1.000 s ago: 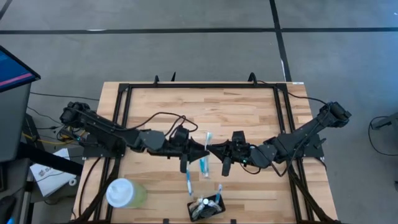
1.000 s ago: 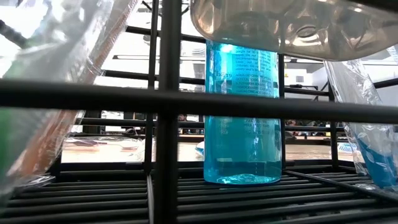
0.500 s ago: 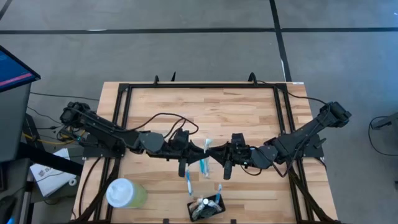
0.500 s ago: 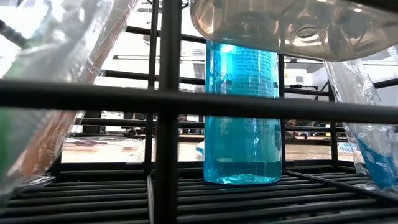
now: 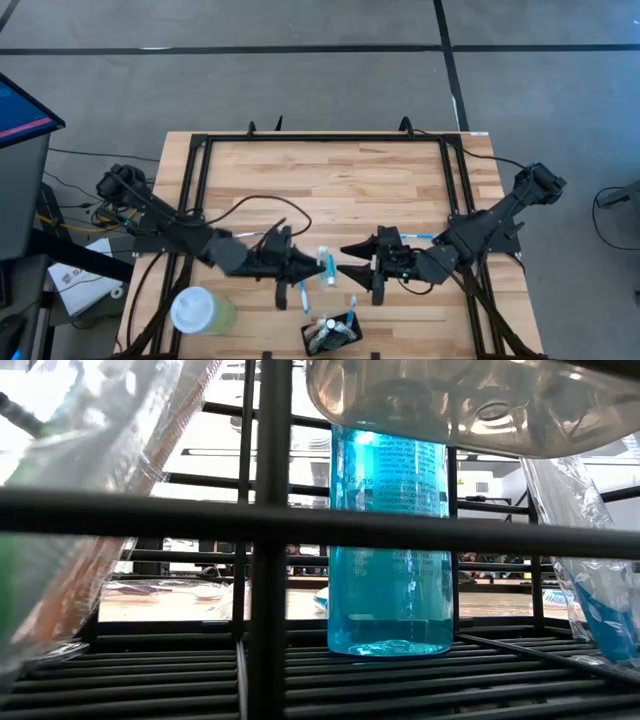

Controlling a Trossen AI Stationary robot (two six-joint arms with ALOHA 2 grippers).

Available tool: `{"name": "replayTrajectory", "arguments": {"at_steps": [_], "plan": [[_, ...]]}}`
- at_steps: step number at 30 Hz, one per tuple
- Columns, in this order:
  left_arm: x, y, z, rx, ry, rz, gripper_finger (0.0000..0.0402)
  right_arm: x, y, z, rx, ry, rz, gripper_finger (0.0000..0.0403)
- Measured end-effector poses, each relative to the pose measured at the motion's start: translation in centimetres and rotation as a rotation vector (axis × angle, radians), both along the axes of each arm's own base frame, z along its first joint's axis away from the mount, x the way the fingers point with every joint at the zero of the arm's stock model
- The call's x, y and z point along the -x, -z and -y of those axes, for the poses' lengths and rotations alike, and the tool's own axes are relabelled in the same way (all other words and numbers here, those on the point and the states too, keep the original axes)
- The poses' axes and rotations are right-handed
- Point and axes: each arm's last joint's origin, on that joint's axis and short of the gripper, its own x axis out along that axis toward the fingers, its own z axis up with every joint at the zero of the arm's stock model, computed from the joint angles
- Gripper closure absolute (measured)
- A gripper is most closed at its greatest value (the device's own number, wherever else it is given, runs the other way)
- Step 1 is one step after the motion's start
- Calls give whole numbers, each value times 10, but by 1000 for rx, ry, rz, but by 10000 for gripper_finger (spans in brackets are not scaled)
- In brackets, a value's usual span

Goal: Pick & Place toothbrushing station
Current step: Put the green toothbrush into the black wire organizer

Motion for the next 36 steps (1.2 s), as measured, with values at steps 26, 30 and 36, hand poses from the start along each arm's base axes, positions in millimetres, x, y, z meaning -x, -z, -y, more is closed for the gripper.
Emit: {"name": "replayTrajectory", "arguments": {"at_steps": [26, 30, 36], "plan": [[-9, -26, 175, -135, -338, 19, 379, 44, -27, -17, 144, -121, 53, 147], [-17, -9, 188, -158, -352, 2, 379, 66, -40, -20, 187, -153, 88, 147], [-31, 19, 212, -201, -364, -21, 379, 85, -49, -26, 263, -211, 114, 147]]}}
